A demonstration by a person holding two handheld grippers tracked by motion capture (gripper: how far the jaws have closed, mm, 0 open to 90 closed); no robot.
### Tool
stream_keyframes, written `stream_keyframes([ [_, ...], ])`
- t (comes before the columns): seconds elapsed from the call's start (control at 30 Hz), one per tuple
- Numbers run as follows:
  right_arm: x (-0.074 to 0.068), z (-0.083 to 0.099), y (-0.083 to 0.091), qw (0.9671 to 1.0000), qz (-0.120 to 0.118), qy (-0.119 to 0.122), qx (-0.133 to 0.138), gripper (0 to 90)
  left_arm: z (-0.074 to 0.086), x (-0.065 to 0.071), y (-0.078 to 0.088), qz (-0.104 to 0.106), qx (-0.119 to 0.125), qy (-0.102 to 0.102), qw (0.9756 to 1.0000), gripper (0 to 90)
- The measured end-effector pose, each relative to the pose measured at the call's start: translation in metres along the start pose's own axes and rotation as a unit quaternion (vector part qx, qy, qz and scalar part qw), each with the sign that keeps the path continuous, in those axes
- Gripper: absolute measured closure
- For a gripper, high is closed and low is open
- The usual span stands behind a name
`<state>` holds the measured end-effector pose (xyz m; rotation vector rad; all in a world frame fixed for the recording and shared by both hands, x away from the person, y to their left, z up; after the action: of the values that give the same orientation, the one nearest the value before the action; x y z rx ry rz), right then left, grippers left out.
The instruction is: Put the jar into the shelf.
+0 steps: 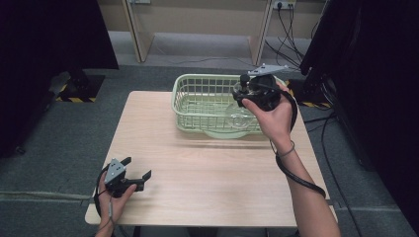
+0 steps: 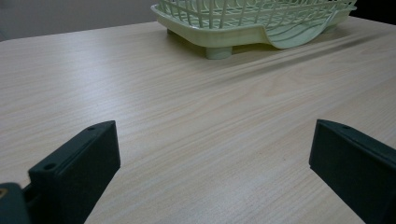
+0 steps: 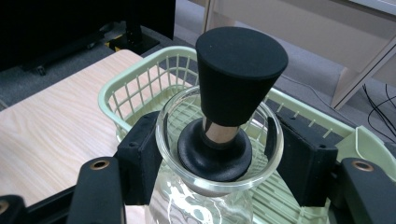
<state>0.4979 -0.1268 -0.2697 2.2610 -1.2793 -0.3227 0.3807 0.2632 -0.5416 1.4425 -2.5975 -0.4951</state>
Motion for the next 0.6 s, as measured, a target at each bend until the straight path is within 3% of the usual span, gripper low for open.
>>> stream_keyframes([
  [0.6,0.018,-0.019,-0.020,0.9995,0.014,-0.027,-0.004,37.2,0.000,0.000,0.000,0.001,0.000,0.000,1.0000,1.5],
])
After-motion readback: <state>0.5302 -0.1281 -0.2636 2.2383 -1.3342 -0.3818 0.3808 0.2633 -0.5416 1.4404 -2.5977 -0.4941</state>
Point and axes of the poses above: each handheld gripper's, and its own axes: y roughly backward along the jaws, z roughly out of its underside, x roughly to its right, the point moved 4 cm from there along -y, roughly forward along the jaws, and after that the axes turned 5 degrees about -y, right-handed, at the moved point
